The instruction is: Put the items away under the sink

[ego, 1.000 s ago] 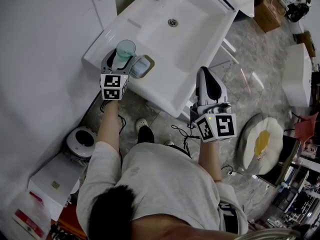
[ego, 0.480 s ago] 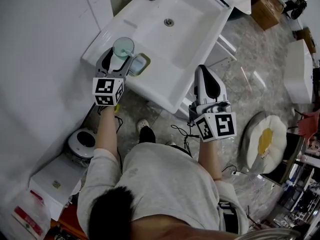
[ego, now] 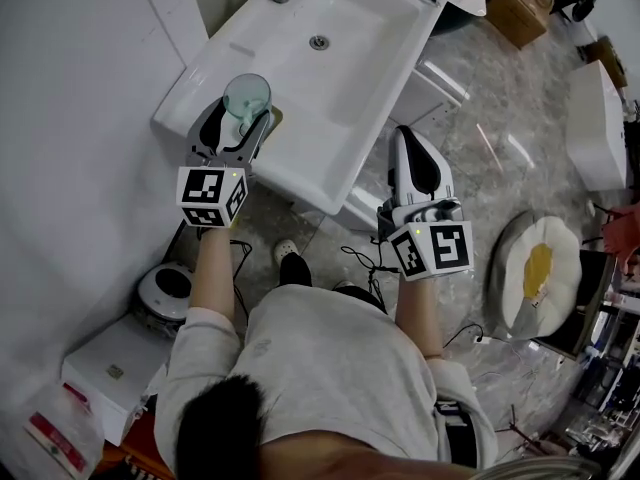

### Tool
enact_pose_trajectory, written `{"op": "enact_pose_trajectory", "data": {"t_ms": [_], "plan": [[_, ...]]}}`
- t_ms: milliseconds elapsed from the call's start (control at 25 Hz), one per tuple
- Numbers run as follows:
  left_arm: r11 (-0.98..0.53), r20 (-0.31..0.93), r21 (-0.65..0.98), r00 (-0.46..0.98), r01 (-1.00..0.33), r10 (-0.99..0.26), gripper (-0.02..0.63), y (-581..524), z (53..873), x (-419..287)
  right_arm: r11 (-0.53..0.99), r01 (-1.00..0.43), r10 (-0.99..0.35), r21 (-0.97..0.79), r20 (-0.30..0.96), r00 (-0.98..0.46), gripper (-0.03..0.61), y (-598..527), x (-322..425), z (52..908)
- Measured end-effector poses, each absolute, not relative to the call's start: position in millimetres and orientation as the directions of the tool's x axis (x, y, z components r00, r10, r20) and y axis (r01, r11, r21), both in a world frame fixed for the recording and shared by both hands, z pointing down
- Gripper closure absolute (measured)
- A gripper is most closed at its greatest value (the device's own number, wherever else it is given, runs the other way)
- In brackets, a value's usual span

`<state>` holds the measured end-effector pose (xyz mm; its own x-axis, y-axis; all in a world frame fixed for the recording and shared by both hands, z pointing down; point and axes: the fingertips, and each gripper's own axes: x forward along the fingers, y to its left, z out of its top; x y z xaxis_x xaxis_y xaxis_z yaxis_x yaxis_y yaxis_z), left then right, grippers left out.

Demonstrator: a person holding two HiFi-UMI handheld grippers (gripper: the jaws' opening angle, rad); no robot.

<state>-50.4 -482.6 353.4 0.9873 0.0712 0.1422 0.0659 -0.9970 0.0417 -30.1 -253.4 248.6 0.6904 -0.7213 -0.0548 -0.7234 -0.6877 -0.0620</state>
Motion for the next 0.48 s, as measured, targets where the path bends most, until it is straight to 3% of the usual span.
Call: {"op": "enact_pose_trajectory", "data": {"t_ms": [480], "plan": [[-0.992,0.126,0.019,0.984,0.123,0.124,0.299,-356.5,319.4,-61.9,-0.752,-0.656,-0.649,-0.064,-0.107,0.754,0.568,-116.3,-42.5,232.3]]}}
